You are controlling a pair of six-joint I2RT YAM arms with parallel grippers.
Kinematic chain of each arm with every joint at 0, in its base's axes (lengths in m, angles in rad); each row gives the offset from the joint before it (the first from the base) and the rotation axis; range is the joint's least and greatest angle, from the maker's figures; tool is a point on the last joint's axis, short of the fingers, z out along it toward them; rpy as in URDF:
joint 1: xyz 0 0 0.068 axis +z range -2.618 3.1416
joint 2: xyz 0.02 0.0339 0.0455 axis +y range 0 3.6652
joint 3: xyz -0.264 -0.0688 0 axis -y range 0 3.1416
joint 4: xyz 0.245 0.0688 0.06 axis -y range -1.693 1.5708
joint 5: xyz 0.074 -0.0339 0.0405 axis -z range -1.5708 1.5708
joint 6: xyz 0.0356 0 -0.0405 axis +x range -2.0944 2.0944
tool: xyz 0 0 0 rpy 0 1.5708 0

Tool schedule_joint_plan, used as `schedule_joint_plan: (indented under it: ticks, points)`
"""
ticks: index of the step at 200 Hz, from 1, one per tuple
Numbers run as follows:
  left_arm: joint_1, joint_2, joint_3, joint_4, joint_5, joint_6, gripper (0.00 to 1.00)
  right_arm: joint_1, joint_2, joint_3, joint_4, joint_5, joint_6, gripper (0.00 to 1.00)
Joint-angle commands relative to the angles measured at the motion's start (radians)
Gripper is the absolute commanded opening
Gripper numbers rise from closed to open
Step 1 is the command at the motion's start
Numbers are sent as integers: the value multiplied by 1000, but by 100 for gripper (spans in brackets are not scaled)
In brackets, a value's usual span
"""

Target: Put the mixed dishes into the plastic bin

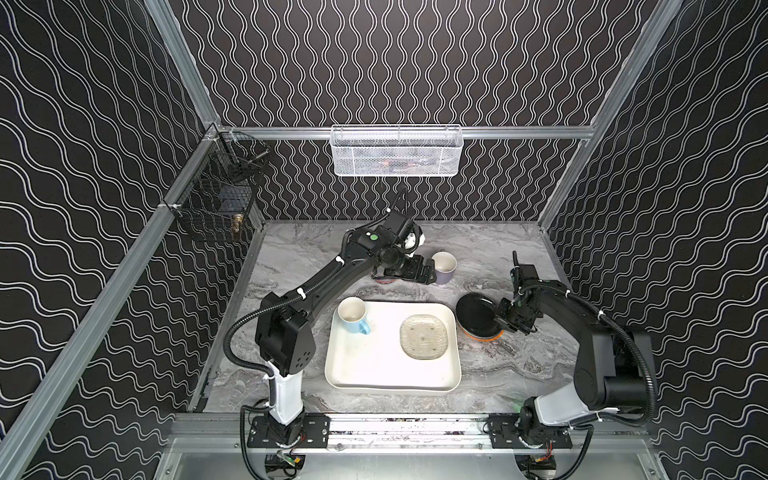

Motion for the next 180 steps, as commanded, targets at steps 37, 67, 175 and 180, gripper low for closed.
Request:
schedule_joint_plan:
  ticks: [37,67,175,180]
  points:
    - [-1,9,21,-2,13,20,99,1,-43,23,-63,11,3,7]
    - [-1,10,19,1,14,23,99,0,-57,12,-61,4,5,7]
    - [-1,-8,-14,8,12,35,99,-9,28,30,60,43,0,29]
    - [-1,-10,-17,10,12,34,99,-8,32,30,62,44,-1,28]
